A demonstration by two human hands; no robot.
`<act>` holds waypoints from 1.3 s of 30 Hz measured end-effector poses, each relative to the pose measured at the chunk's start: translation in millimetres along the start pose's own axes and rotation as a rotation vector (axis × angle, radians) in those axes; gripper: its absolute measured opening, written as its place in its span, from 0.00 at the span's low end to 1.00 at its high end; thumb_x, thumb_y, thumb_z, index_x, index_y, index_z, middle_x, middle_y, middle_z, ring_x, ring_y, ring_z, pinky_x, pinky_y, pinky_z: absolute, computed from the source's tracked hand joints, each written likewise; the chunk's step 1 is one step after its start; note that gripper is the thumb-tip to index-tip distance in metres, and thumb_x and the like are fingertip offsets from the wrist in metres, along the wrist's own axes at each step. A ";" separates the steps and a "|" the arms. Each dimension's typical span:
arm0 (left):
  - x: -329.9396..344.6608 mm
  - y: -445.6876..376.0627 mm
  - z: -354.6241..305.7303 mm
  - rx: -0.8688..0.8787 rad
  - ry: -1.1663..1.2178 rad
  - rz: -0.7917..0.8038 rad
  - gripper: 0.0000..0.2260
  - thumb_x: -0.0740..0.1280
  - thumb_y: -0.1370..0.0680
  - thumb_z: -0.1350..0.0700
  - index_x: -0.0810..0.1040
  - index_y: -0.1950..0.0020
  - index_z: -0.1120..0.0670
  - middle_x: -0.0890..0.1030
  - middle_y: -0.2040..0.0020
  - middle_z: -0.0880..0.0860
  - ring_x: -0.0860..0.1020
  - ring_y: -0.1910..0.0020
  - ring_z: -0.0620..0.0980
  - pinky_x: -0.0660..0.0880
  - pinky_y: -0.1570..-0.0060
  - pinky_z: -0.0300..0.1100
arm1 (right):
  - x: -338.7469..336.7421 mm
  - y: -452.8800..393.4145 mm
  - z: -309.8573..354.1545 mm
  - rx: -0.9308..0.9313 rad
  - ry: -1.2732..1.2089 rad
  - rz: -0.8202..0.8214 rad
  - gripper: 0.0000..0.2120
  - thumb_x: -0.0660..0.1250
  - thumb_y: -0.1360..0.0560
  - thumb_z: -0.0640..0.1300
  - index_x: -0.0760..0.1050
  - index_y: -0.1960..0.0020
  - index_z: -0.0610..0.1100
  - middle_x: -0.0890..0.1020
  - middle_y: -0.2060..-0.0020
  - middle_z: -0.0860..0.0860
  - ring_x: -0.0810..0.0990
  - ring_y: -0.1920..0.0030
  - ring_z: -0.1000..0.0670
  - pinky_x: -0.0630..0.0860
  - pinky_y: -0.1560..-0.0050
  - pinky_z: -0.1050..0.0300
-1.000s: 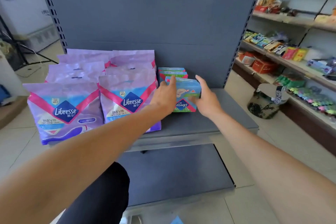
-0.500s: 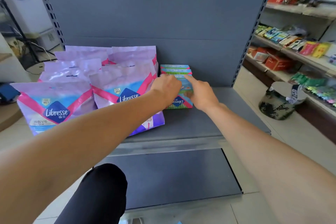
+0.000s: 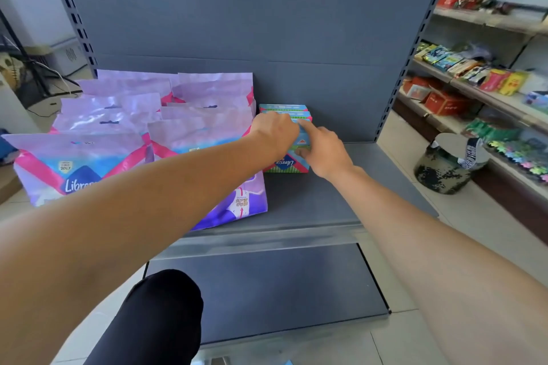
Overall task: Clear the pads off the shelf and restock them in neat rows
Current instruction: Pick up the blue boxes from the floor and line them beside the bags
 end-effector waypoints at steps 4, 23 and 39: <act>-4.0 14.9 -13.1 0.040 0.126 -0.035 0.16 0.66 0.22 0.57 0.73 0.35 0.58 0.76 0.38 0.57 0.73 0.37 0.56 0.75 0.49 0.49 | -9.9 19.3 1.4 0.065 -0.013 0.038 0.32 0.69 0.26 0.51 0.61 0.27 0.48 0.75 0.42 0.40 0.75 0.43 0.37 0.75 0.48 0.46; -12.0 131.3 -54.4 0.424 0.426 -0.047 0.21 0.64 0.24 0.49 0.69 0.33 0.55 0.70 0.36 0.57 0.67 0.35 0.59 0.72 0.44 0.54 | -65.4 180.4 24.9 0.406 0.324 0.234 0.22 0.64 0.25 0.50 0.69 0.32 0.46 0.73 0.39 0.42 0.73 0.38 0.39 0.72 0.46 0.49; 52.5 237.7 -126.4 0.751 0.391 0.114 0.19 0.62 0.21 0.50 0.67 0.32 0.55 0.69 0.34 0.56 0.66 0.34 0.59 0.72 0.48 0.54 | 5.5 374.3 30.4 0.857 0.170 0.262 0.26 0.64 0.25 0.50 0.66 0.28 0.49 0.71 0.34 0.43 0.70 0.33 0.41 0.72 0.37 0.47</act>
Point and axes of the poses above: each hand's wrist, its own y-axis away from the middle knuckle, its own x-axis out of the palm, z = x × y, the point moved 2 cm from there along -y, towards the middle knuckle
